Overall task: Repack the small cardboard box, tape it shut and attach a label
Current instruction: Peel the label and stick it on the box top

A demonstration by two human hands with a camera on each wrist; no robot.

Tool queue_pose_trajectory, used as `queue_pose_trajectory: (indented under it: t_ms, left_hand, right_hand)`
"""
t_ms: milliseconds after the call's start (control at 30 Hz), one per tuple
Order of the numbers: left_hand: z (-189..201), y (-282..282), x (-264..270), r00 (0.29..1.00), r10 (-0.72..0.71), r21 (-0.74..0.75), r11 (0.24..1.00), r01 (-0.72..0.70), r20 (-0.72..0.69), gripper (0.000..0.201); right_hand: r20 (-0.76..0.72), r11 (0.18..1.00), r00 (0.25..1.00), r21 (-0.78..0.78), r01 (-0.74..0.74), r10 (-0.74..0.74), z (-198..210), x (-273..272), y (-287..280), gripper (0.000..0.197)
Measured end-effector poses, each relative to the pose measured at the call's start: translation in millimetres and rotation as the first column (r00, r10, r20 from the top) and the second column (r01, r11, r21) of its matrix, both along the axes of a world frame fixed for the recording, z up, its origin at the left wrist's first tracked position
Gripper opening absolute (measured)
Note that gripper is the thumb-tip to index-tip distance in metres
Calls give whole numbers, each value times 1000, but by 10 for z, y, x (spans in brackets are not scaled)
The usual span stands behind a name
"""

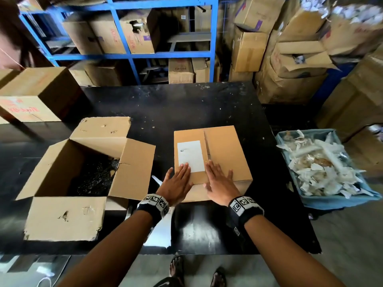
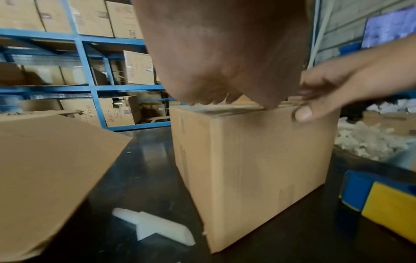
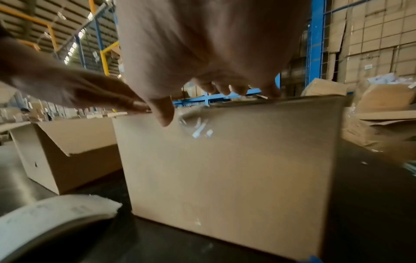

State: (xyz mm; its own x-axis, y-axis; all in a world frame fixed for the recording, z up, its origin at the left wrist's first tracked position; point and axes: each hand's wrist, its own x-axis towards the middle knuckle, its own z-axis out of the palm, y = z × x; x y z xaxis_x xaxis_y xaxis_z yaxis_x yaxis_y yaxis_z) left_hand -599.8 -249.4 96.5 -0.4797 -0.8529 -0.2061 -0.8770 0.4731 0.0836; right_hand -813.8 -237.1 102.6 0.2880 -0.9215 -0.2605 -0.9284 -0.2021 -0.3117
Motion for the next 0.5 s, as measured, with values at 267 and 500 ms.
queue_pose_trajectory:
  t_ms: [267, 500]
  left_hand:
    - [-77, 61, -456, 997, 74, -50, 996, -76, -32, 85]
    - [-224, 109, -432, 997, 73, -97, 992, -75, -25, 70]
  right_hand:
    - [-139, 992, 986, -103, 77, -91, -93, -489, 183, 84]
    - [-152, 983, 982, -160, 87, -111, -97, -532, 310, 66]
